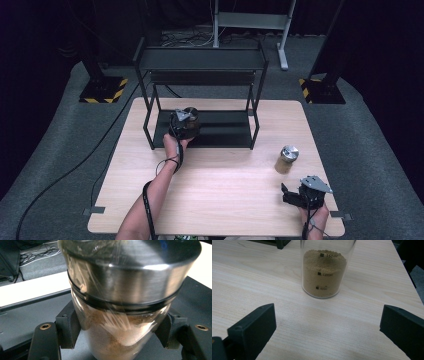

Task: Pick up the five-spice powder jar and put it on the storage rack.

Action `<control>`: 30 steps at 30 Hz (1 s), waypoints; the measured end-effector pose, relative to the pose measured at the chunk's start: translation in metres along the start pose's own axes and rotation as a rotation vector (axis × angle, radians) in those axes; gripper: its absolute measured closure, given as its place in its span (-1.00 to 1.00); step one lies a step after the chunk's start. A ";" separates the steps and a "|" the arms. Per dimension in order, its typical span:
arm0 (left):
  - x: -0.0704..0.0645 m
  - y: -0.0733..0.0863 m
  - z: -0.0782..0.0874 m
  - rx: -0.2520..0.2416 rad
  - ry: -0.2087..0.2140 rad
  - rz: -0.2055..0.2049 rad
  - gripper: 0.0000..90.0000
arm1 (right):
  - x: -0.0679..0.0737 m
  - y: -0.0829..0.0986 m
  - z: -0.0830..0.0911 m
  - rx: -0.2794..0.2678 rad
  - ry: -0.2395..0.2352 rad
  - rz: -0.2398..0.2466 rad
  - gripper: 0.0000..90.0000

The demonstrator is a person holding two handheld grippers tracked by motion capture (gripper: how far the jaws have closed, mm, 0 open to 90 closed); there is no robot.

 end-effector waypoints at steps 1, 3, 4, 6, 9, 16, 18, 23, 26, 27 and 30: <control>0.000 0.000 0.000 0.001 -0.002 0.003 -0.32 | 0.000 0.000 0.000 0.000 0.000 0.000 -1.00; -0.001 0.000 -0.002 0.000 -0.004 0.002 -0.32 | 0.000 0.000 0.000 -0.001 0.000 0.000 -1.00; -0.001 0.000 -0.002 0.000 -0.004 0.002 -0.32 | 0.000 0.000 0.000 -0.001 0.000 0.000 -1.00; -0.001 -0.001 -0.004 -0.001 -0.006 0.002 -0.32 | 0.000 0.000 0.000 -0.001 0.000 -0.001 -1.00; 0.000 -0.001 -0.006 -0.001 -0.009 0.003 -0.32 | 0.000 0.000 0.000 -0.001 0.001 0.001 -1.00; 0.000 0.001 -0.011 0.001 -0.022 0.023 -0.32 | 0.000 0.000 0.000 -0.001 0.001 0.001 -1.00; 0.000 0.001 -0.012 0.003 -0.028 0.026 -0.32 | 0.000 0.000 0.000 -0.002 0.001 0.001 -1.00; 0.000 0.002 -0.016 -0.002 -0.039 0.031 -0.32 | 0.000 0.000 0.000 -0.002 0.000 0.003 -1.00; 0.000 0.002 -0.018 0.000 -0.043 0.029 -0.32 | 0.000 0.000 0.000 -0.002 0.000 0.004 -1.00; 0.000 0.002 -0.019 0.003 -0.047 0.027 -0.32 | 0.000 0.000 0.000 -0.002 0.000 0.004 -1.00; -0.001 0.002 -0.022 0.006 -0.054 0.022 -0.32 | 0.000 0.000 0.000 -0.002 0.001 0.004 -1.00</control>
Point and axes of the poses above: each handheld gripper's, and its own axes: z roughly backward along the jaws, y roughly out of its underside, x roughly to its left, the point moved 3 cm from there along -z, roughly forward along the jaws, and after that the axes turned 2 degrees about z, right-handed, at the moved point
